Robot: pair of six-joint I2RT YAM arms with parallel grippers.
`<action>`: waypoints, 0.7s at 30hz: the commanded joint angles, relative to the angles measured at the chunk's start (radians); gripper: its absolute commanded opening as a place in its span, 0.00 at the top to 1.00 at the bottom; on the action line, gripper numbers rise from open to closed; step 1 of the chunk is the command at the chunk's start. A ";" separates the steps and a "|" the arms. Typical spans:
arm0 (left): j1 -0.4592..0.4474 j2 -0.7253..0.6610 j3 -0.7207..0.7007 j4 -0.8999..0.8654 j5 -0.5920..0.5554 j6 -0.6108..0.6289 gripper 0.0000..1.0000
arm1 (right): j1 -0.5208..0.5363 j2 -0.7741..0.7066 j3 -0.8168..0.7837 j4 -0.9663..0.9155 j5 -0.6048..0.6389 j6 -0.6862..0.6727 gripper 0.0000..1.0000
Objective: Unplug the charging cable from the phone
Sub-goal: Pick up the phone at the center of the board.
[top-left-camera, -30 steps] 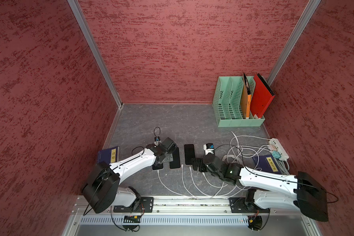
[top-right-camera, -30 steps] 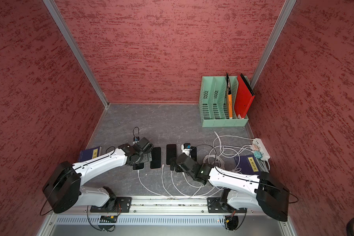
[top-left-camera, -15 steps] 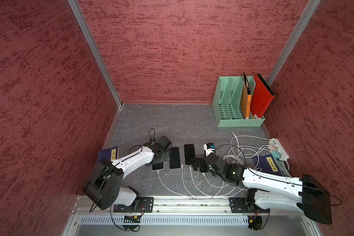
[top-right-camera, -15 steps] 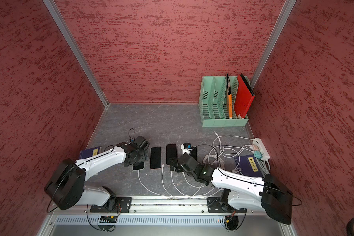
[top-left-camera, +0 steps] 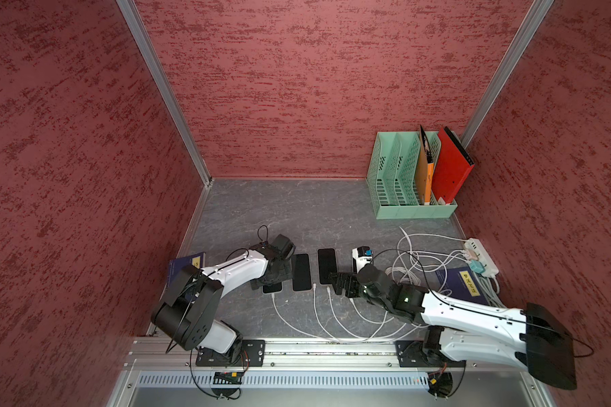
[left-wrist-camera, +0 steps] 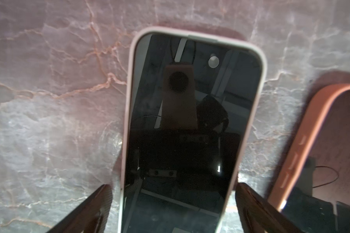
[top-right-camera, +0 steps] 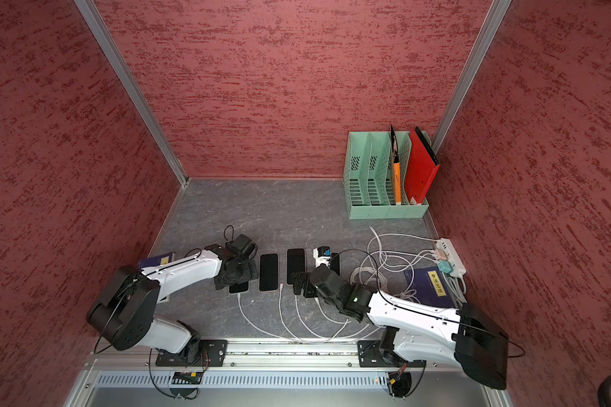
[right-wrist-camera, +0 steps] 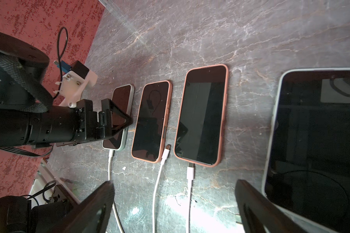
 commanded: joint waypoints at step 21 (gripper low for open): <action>-0.015 0.040 0.006 0.010 0.005 0.028 0.58 | -0.005 -0.016 -0.048 0.092 -0.047 0.000 0.04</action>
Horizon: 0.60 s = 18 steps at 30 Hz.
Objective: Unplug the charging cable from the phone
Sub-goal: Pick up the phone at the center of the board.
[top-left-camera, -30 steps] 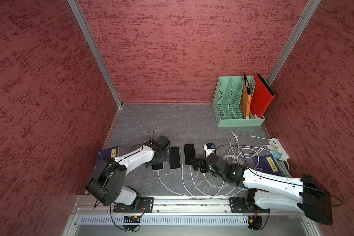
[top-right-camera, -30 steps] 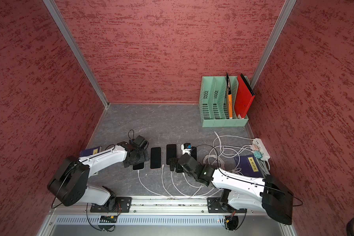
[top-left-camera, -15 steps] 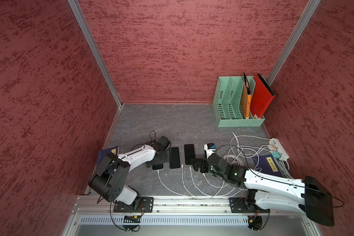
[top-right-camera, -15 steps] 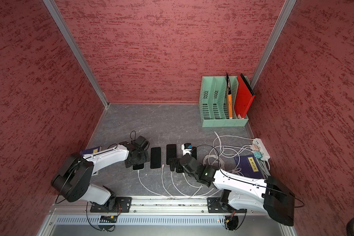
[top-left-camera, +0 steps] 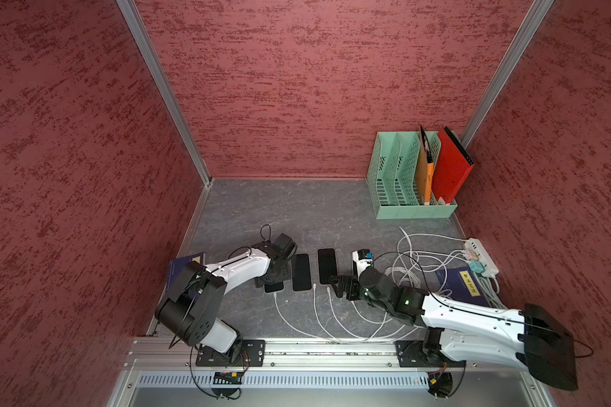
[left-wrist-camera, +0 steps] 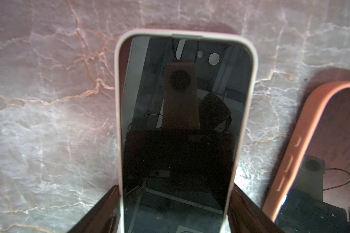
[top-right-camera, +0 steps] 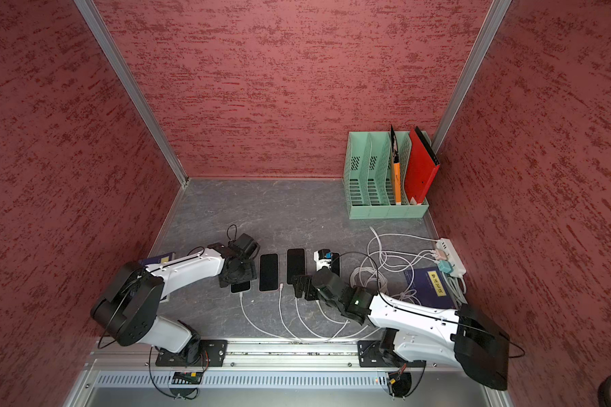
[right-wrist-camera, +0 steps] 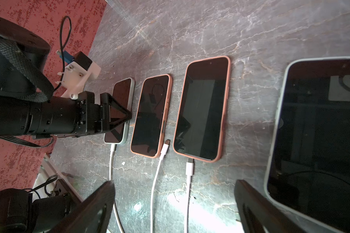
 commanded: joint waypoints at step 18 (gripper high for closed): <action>-0.035 -0.201 -0.075 0.084 0.011 -0.043 1.00 | 0.183 0.352 0.326 -0.007 0.095 -0.100 0.04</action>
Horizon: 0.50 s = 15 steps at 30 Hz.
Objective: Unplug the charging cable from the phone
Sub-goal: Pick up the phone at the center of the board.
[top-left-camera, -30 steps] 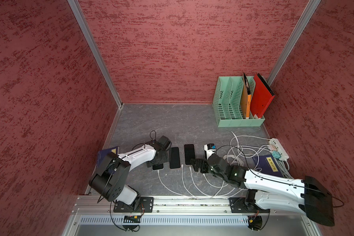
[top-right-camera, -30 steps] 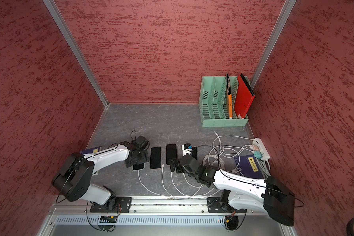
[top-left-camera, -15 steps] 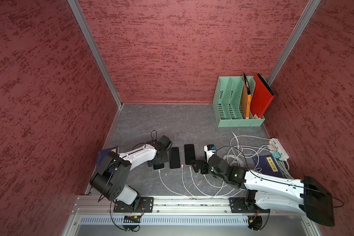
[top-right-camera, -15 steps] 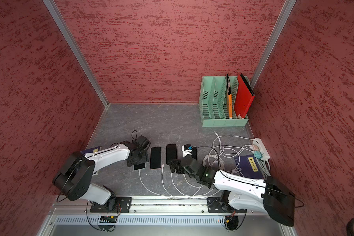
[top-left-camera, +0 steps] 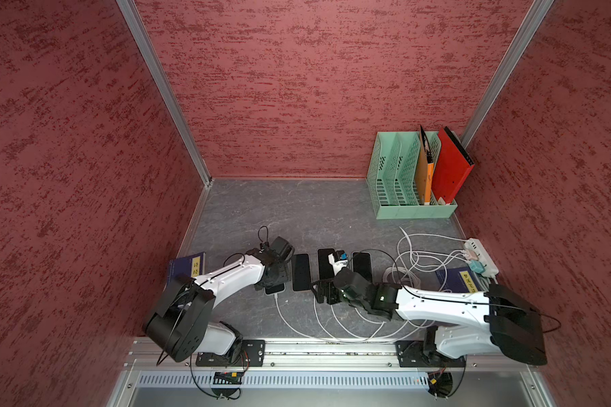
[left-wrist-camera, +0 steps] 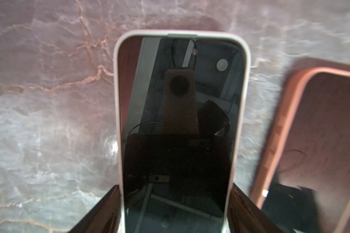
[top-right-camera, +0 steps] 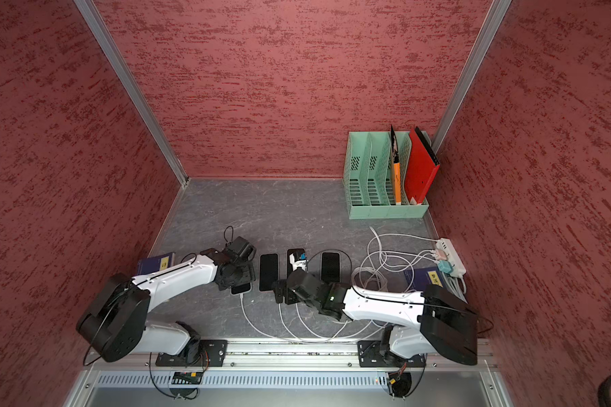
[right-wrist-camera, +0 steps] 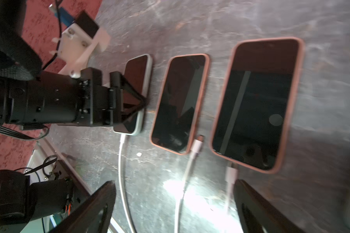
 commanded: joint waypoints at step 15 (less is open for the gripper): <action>-0.064 -0.333 -0.047 0.106 -0.019 -0.082 1.00 | 0.062 0.191 0.097 0.353 -0.230 -0.120 0.03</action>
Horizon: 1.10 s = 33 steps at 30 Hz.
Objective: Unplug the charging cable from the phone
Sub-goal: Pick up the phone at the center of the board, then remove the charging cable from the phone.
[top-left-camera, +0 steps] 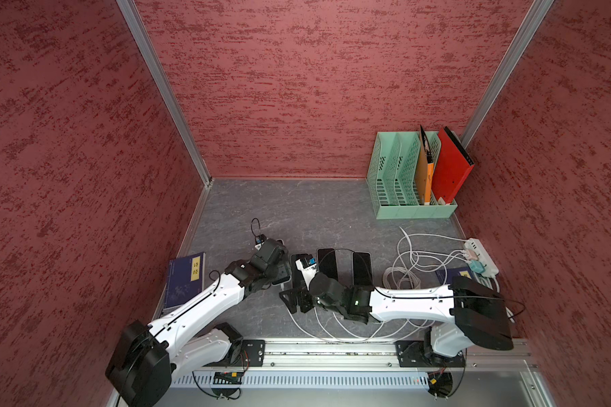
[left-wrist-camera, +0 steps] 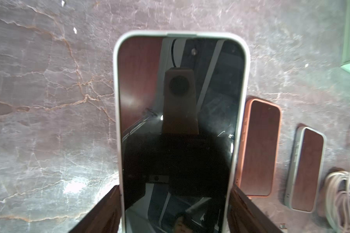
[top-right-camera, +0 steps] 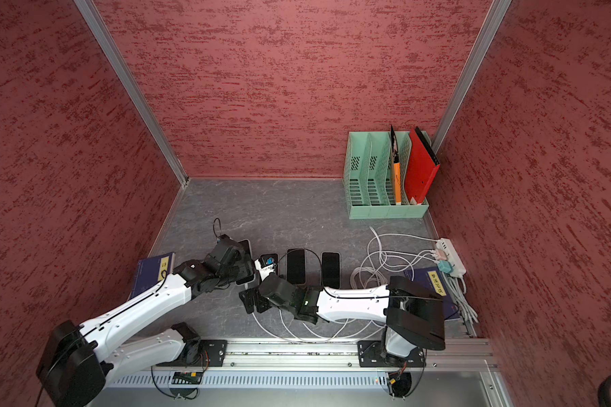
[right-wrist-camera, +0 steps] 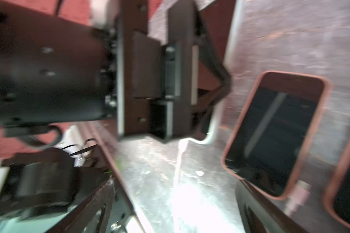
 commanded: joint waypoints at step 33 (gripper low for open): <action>-0.047 -0.251 -0.041 0.050 -0.022 -0.059 1.00 | -0.049 0.081 -0.077 0.238 -0.214 0.029 0.54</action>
